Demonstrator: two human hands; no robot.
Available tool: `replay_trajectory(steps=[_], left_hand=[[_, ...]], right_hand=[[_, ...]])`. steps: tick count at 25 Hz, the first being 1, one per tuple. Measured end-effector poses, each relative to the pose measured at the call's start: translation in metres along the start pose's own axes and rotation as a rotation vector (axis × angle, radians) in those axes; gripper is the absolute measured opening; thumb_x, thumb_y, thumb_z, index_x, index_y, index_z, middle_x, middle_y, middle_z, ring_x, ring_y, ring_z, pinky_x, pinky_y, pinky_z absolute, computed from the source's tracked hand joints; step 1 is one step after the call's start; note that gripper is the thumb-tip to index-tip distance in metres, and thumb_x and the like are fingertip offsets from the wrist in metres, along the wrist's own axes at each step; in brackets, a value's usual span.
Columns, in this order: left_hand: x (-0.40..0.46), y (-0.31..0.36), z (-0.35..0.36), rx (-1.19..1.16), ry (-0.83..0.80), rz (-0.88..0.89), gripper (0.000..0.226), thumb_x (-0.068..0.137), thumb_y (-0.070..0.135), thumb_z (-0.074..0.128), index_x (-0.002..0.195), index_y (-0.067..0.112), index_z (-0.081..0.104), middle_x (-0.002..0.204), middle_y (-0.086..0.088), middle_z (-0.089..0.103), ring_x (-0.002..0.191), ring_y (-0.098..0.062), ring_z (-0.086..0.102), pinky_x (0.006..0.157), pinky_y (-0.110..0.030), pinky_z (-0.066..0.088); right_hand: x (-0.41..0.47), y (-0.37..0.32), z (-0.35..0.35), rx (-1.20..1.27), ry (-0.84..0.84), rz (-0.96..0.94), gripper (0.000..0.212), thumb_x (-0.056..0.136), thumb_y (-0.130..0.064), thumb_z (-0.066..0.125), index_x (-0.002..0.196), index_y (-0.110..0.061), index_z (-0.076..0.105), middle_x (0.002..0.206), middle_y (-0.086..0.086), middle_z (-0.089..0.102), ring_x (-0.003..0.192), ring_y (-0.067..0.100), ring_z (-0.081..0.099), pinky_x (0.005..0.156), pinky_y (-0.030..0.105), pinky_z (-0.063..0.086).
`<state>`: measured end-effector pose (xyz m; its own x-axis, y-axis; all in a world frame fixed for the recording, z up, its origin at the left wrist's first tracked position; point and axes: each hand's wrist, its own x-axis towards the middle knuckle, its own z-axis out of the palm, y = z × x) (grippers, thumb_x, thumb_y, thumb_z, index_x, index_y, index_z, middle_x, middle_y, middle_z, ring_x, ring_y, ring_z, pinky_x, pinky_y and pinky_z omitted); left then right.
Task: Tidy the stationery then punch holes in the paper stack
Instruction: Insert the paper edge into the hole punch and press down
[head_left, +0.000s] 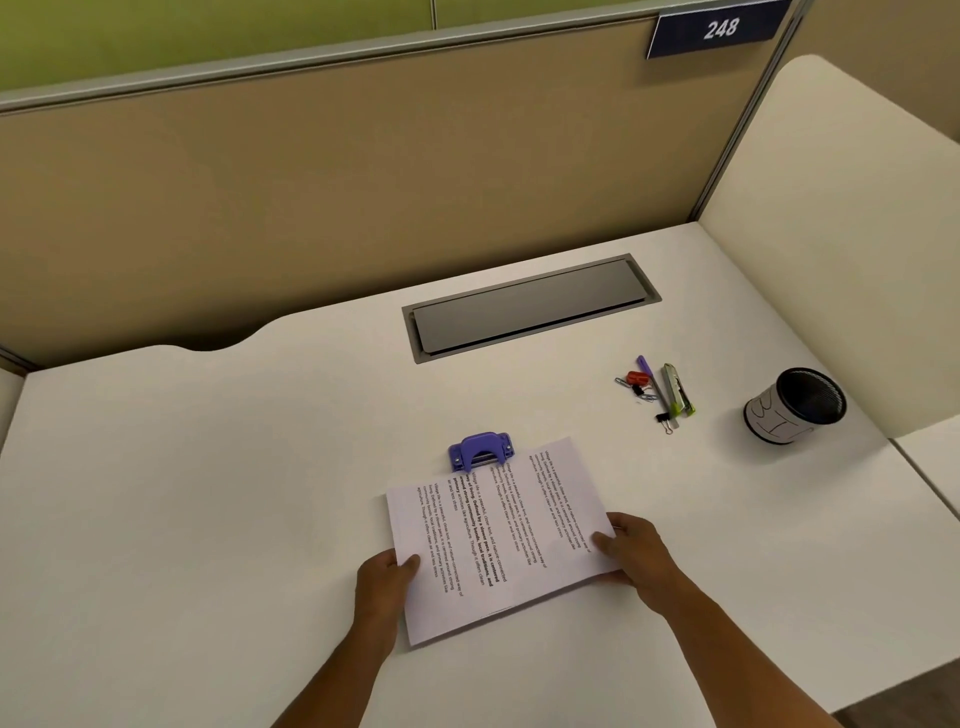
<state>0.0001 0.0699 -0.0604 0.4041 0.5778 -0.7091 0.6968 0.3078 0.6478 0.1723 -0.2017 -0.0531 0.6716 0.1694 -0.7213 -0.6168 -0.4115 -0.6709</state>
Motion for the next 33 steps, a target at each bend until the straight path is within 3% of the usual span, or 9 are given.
replay_trajectory(steps=[3, 13, 19, 21, 24, 29, 33], left_hand=[[0.004, 0.004, -0.004, 0.012, 0.007, 0.008, 0.021, 0.095, 0.013, 0.061, 0.113, 0.005, 0.067, 0.115, -0.016, 0.072, 0.099, -0.033, 0.069, 0.095, -0.051, 0.056], [0.014, 0.014, -0.008, 0.041, 0.038, -0.003, 0.026, 0.096, 0.013, 0.06, 0.119, 0.002, 0.065, 0.115, -0.018, 0.07, 0.1, -0.035, 0.068, 0.094, -0.05, 0.056], [0.017, 0.021, -0.005, 0.118, 0.112, 0.052, 0.024, 0.097, 0.027, 0.058, 0.093, 0.005, 0.066, 0.097, -0.014, 0.07, 0.09, -0.031, 0.066, 0.086, -0.043, 0.056], [0.019, 0.025, -0.005, 0.176, 0.193, 0.091, 0.027, 0.096, 0.029, 0.06, 0.096, 0.003, 0.067, 0.097, -0.014, 0.07, 0.088, -0.028, 0.064, 0.087, -0.043, 0.054], [0.022, 0.03, -0.006, 0.217, 0.276, 0.123, 0.028, 0.093, 0.023, 0.065, 0.107, 0.0, 0.069, 0.106, -0.017, 0.072, 0.088, -0.026, 0.062, 0.09, -0.042, 0.053], [0.022, 0.036, -0.008, 0.265, 0.304, 0.148, 0.028, 0.088, 0.011, 0.07, 0.113, -0.002, 0.067, 0.112, -0.02, 0.072, 0.104, -0.035, 0.068, 0.095, -0.043, 0.052], [0.022, 0.034, -0.01, 0.253, 0.32, 0.159, 0.025, 0.086, 0.006, 0.072, 0.109, -0.001, 0.067, 0.108, -0.02, 0.073, 0.101, -0.035, 0.068, 0.093, -0.042, 0.053]], right_hand=[[0.0, 0.001, 0.004, 0.026, -0.008, 0.004, 0.025, 0.094, 0.001, 0.056, 0.115, -0.005, 0.068, 0.11, 0.013, 0.074, 0.1, 0.032, 0.07, 0.072, 0.045, 0.063], [0.009, -0.004, 0.014, 0.017, -0.013, -0.009, 0.026, 0.095, -0.001, 0.056, 0.119, -0.005, 0.066, 0.115, 0.013, 0.073, 0.104, 0.032, 0.069, 0.083, 0.047, 0.061], [0.01, 0.0, 0.017, -0.004, 0.002, -0.005, 0.027, 0.096, -0.004, 0.057, 0.122, -0.007, 0.065, 0.117, 0.013, 0.071, 0.107, 0.033, 0.067, 0.091, 0.054, 0.058], [0.009, 0.0, 0.017, 0.001, 0.011, -0.012, 0.03, 0.096, -0.006, 0.058, 0.125, -0.008, 0.062, 0.12, 0.012, 0.069, 0.11, 0.033, 0.065, 0.092, 0.055, 0.057], [0.007, -0.002, 0.017, 0.006, 0.026, -0.044, 0.037, 0.096, -0.009, 0.061, 0.133, -0.011, 0.057, 0.126, 0.011, 0.065, 0.114, 0.034, 0.062, 0.094, 0.054, 0.056], [0.007, 0.001, 0.014, 0.008, 0.044, -0.075, 0.038, 0.096, -0.002, 0.059, 0.133, -0.01, 0.059, 0.122, 0.012, 0.07, 0.11, 0.032, 0.067, 0.096, 0.056, 0.055], [0.007, 0.003, 0.012, -0.028, 0.061, -0.116, 0.042, 0.093, 0.005, 0.056, 0.132, -0.01, 0.062, 0.117, 0.008, 0.073, 0.107, 0.028, 0.069, 0.097, 0.052, 0.055]])
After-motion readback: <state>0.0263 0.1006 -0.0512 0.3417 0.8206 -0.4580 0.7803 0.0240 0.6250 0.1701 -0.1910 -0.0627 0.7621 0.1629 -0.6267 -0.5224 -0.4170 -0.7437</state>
